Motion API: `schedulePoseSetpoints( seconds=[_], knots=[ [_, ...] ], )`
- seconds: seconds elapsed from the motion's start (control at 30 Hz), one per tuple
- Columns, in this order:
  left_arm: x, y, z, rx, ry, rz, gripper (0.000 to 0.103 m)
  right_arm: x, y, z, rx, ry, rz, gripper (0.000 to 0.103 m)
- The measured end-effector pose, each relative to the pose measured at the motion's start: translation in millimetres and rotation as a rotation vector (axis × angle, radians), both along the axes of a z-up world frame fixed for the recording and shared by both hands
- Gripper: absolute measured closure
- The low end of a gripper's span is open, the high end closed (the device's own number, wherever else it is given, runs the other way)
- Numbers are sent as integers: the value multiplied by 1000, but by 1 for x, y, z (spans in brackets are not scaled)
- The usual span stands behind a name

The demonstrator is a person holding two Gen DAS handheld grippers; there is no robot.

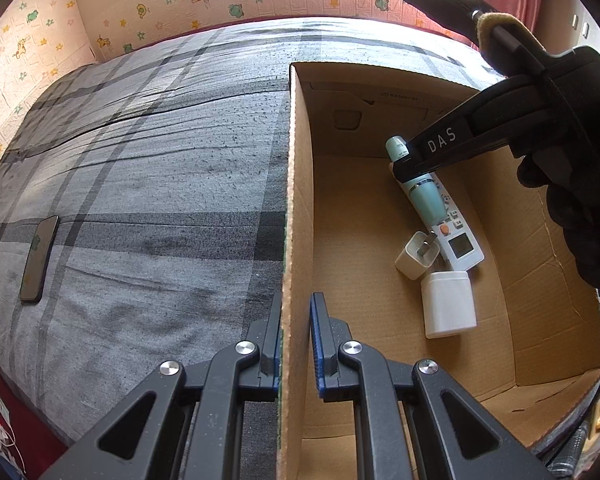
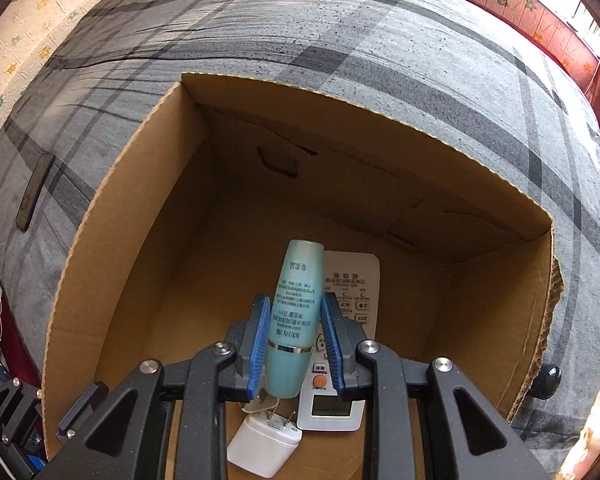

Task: Organize rigid objects
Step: 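Open the right gripper to drop the bottle beside the remote, then withdraw the right gripper toward the black ball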

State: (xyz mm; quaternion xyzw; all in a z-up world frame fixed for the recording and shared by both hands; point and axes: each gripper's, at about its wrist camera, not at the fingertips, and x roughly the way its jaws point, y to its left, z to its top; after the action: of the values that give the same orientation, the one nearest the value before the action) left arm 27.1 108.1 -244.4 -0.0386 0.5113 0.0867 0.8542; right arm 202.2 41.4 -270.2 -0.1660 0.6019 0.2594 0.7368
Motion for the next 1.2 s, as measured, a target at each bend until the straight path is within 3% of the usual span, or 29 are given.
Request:
schedulePoseSetpoints(
  seconds=[0.37,0.47,0.67,1.2],
  knots=[
    [0,0,0,1,2,-1,91,5,1,-6,12,25,-2,75],
    [0,0,1,1,1,0,91,6,0,-3,18,25,-3,71],
    [0,1,1,2,2,1,91,0,-4,9,29,7,-7,70],
    [2,0,0,11,5,-1,91,-15,-20,55,48,-66,-19,55]
  ],
)
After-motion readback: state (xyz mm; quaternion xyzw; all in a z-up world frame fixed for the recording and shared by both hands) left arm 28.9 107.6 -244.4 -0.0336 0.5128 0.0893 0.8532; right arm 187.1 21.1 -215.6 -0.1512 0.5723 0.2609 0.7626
